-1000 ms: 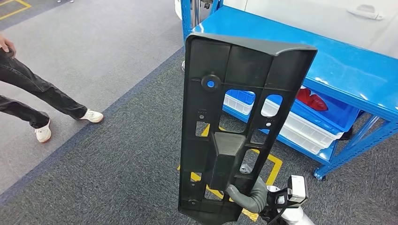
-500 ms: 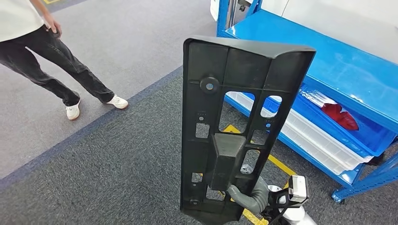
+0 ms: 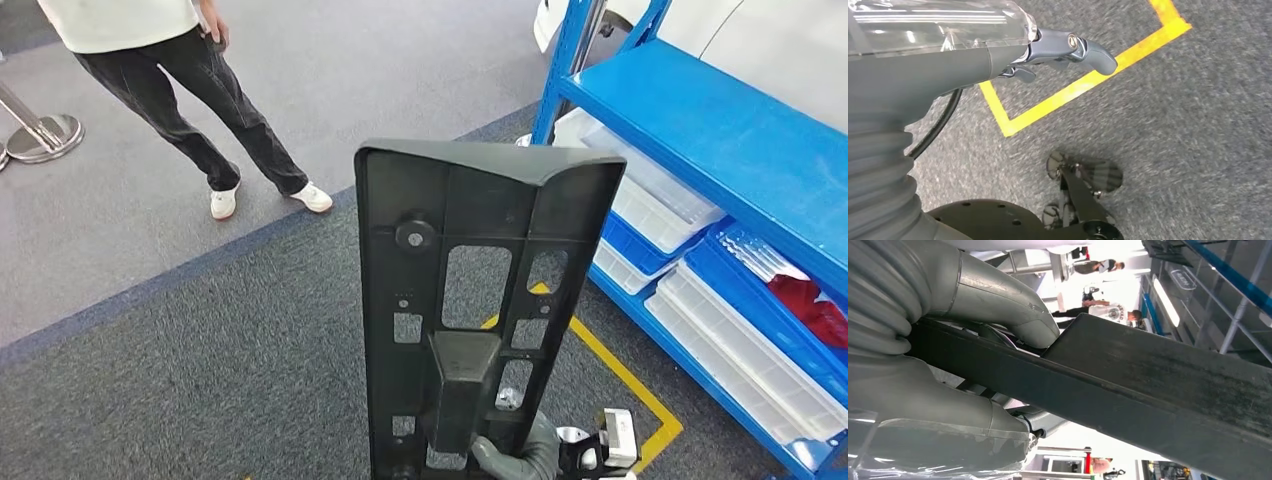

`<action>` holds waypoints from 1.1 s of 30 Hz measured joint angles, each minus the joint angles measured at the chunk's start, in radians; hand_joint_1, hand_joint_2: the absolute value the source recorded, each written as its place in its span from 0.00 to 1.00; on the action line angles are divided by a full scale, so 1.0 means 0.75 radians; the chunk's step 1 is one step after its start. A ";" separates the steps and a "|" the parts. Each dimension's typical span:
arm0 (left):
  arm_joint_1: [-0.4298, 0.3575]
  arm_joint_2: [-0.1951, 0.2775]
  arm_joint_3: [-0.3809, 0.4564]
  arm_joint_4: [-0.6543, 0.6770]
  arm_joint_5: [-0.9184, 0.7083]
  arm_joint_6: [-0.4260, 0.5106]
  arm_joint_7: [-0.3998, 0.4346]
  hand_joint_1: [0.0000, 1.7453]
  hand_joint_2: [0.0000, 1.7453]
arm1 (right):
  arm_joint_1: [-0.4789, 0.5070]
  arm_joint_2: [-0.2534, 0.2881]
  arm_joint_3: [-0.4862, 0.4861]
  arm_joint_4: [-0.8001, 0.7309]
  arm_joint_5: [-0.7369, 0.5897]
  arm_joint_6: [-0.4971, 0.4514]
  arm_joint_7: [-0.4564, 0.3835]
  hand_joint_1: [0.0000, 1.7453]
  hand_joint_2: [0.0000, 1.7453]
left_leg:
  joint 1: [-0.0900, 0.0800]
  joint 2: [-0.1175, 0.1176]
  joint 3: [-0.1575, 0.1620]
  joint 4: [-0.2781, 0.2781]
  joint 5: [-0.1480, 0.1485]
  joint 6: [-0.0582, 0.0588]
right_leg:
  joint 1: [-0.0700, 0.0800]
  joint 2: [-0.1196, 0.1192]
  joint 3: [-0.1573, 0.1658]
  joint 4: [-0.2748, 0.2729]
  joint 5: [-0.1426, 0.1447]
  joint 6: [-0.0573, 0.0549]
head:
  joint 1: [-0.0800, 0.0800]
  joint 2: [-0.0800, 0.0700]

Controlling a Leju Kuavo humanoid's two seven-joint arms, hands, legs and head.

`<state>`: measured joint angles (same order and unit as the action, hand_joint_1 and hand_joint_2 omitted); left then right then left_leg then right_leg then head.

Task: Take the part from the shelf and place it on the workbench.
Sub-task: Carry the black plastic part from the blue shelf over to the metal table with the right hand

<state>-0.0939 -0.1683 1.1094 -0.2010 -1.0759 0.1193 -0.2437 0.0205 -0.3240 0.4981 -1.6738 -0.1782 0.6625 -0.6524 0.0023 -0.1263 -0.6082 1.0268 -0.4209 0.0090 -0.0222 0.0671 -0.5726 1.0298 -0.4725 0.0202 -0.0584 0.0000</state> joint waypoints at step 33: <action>0.009 -0.004 0.003 0.000 -0.017 0.009 0.011 0.00 1.00 | 0.069 -0.012 -0.052 -0.026 0.048 0.033 -0.015 1.00 1.00 | -0.001 0.001 0.001 0.000 -0.010 -0.009 | 0.004 -0.039 0.026 -0.030 0.005 -0.020 | 0.000 0.000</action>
<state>-0.0871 -0.1717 1.1116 -0.2009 -1.0889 0.1264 -0.2354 0.0721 -0.3327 0.4588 -1.6934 -0.1419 0.6870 -0.6637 0.0018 -0.1256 -0.6073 1.0266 -0.4286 0.0025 -0.0192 0.0376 -0.5531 1.0076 -0.4691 0.0053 -0.0586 0.0000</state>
